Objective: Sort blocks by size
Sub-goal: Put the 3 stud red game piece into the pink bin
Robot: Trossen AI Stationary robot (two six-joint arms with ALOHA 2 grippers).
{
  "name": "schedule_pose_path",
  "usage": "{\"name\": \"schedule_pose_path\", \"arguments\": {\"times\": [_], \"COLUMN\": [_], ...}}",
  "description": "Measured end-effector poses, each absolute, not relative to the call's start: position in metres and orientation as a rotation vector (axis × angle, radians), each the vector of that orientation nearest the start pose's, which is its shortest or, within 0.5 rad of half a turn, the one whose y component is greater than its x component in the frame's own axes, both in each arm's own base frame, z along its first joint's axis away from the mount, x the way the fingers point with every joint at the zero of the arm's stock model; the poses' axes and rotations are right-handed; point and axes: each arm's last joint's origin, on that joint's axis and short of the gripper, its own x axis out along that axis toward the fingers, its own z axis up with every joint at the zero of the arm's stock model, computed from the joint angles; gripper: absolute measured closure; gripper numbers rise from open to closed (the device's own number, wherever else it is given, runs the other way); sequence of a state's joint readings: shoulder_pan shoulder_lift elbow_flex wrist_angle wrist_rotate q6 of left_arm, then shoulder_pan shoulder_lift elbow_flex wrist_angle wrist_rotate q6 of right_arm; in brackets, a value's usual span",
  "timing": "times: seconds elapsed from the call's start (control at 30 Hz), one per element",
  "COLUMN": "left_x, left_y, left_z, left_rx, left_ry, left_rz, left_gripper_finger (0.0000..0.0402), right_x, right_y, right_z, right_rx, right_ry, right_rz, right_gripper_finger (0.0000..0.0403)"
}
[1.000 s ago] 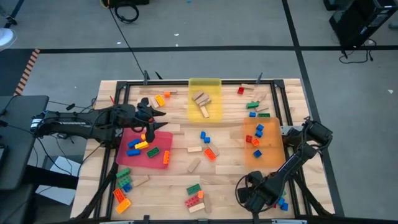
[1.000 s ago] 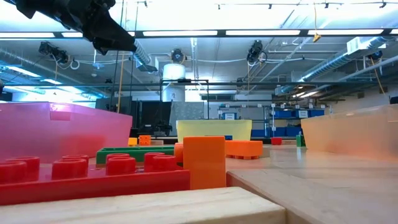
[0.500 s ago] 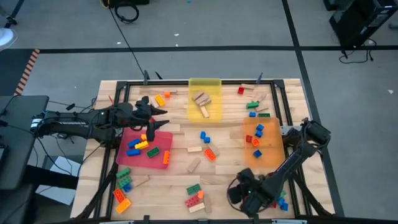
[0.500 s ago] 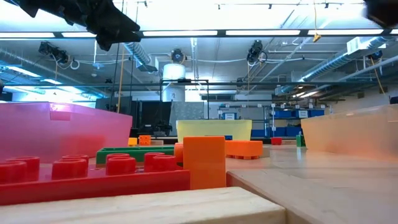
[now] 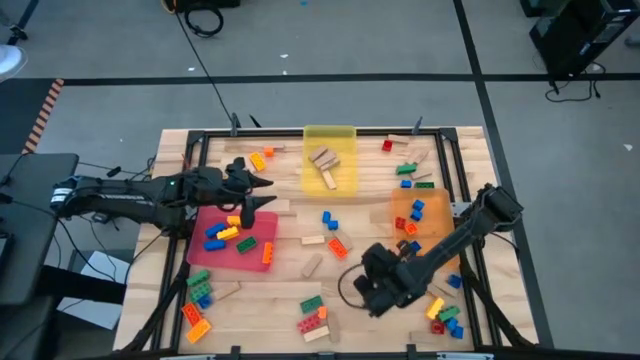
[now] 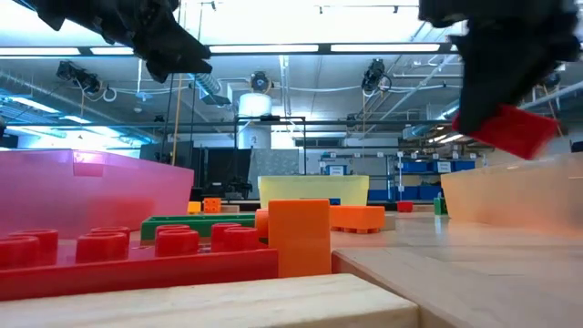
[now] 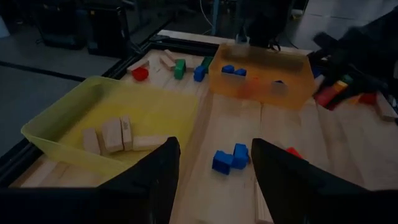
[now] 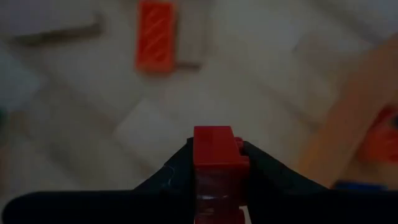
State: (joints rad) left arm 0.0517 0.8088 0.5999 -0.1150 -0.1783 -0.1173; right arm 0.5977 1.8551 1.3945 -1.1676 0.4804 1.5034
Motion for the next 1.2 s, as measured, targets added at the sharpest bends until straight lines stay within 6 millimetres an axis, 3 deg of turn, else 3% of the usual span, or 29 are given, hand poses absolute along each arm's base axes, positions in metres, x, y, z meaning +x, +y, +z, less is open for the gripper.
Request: {"name": "schedule_pose_path", "arguments": {"times": [0.17,0.33,0.6,0.87,1.2], "left_x": [0.188,0.193,0.201,0.204,0.218], "left_y": [0.015,0.015,0.014,0.012,0.009], "left_z": [0.266,0.264,0.272,0.285,0.294], "left_rx": [-0.113,-0.123,-0.140,-0.191,-0.261], "left_ry": [0.341,0.334,0.230,0.087,-0.057], "left_rz": [0.251,0.253,0.210,0.118,-0.020], "left_gripper_finger": [0.0193,0.0193,0.0193,0.0193,0.0193], "right_x": [0.291,0.301,0.331,0.346,0.353], "right_y": [0.148,0.104,0.052,0.043,0.036], "right_z": [0.230,0.258,0.307,0.361,0.369], "right_rx": [0.342,0.276,0.271,0.183,0.126], "right_ry": [1.000,0.926,0.671,0.304,0.218], "right_rz": [-0.851,-0.834,-0.594,-0.297,-0.199], "right_gripper_finger": [0.0298,0.0298,0.0298,0.0298,0.0298]}}
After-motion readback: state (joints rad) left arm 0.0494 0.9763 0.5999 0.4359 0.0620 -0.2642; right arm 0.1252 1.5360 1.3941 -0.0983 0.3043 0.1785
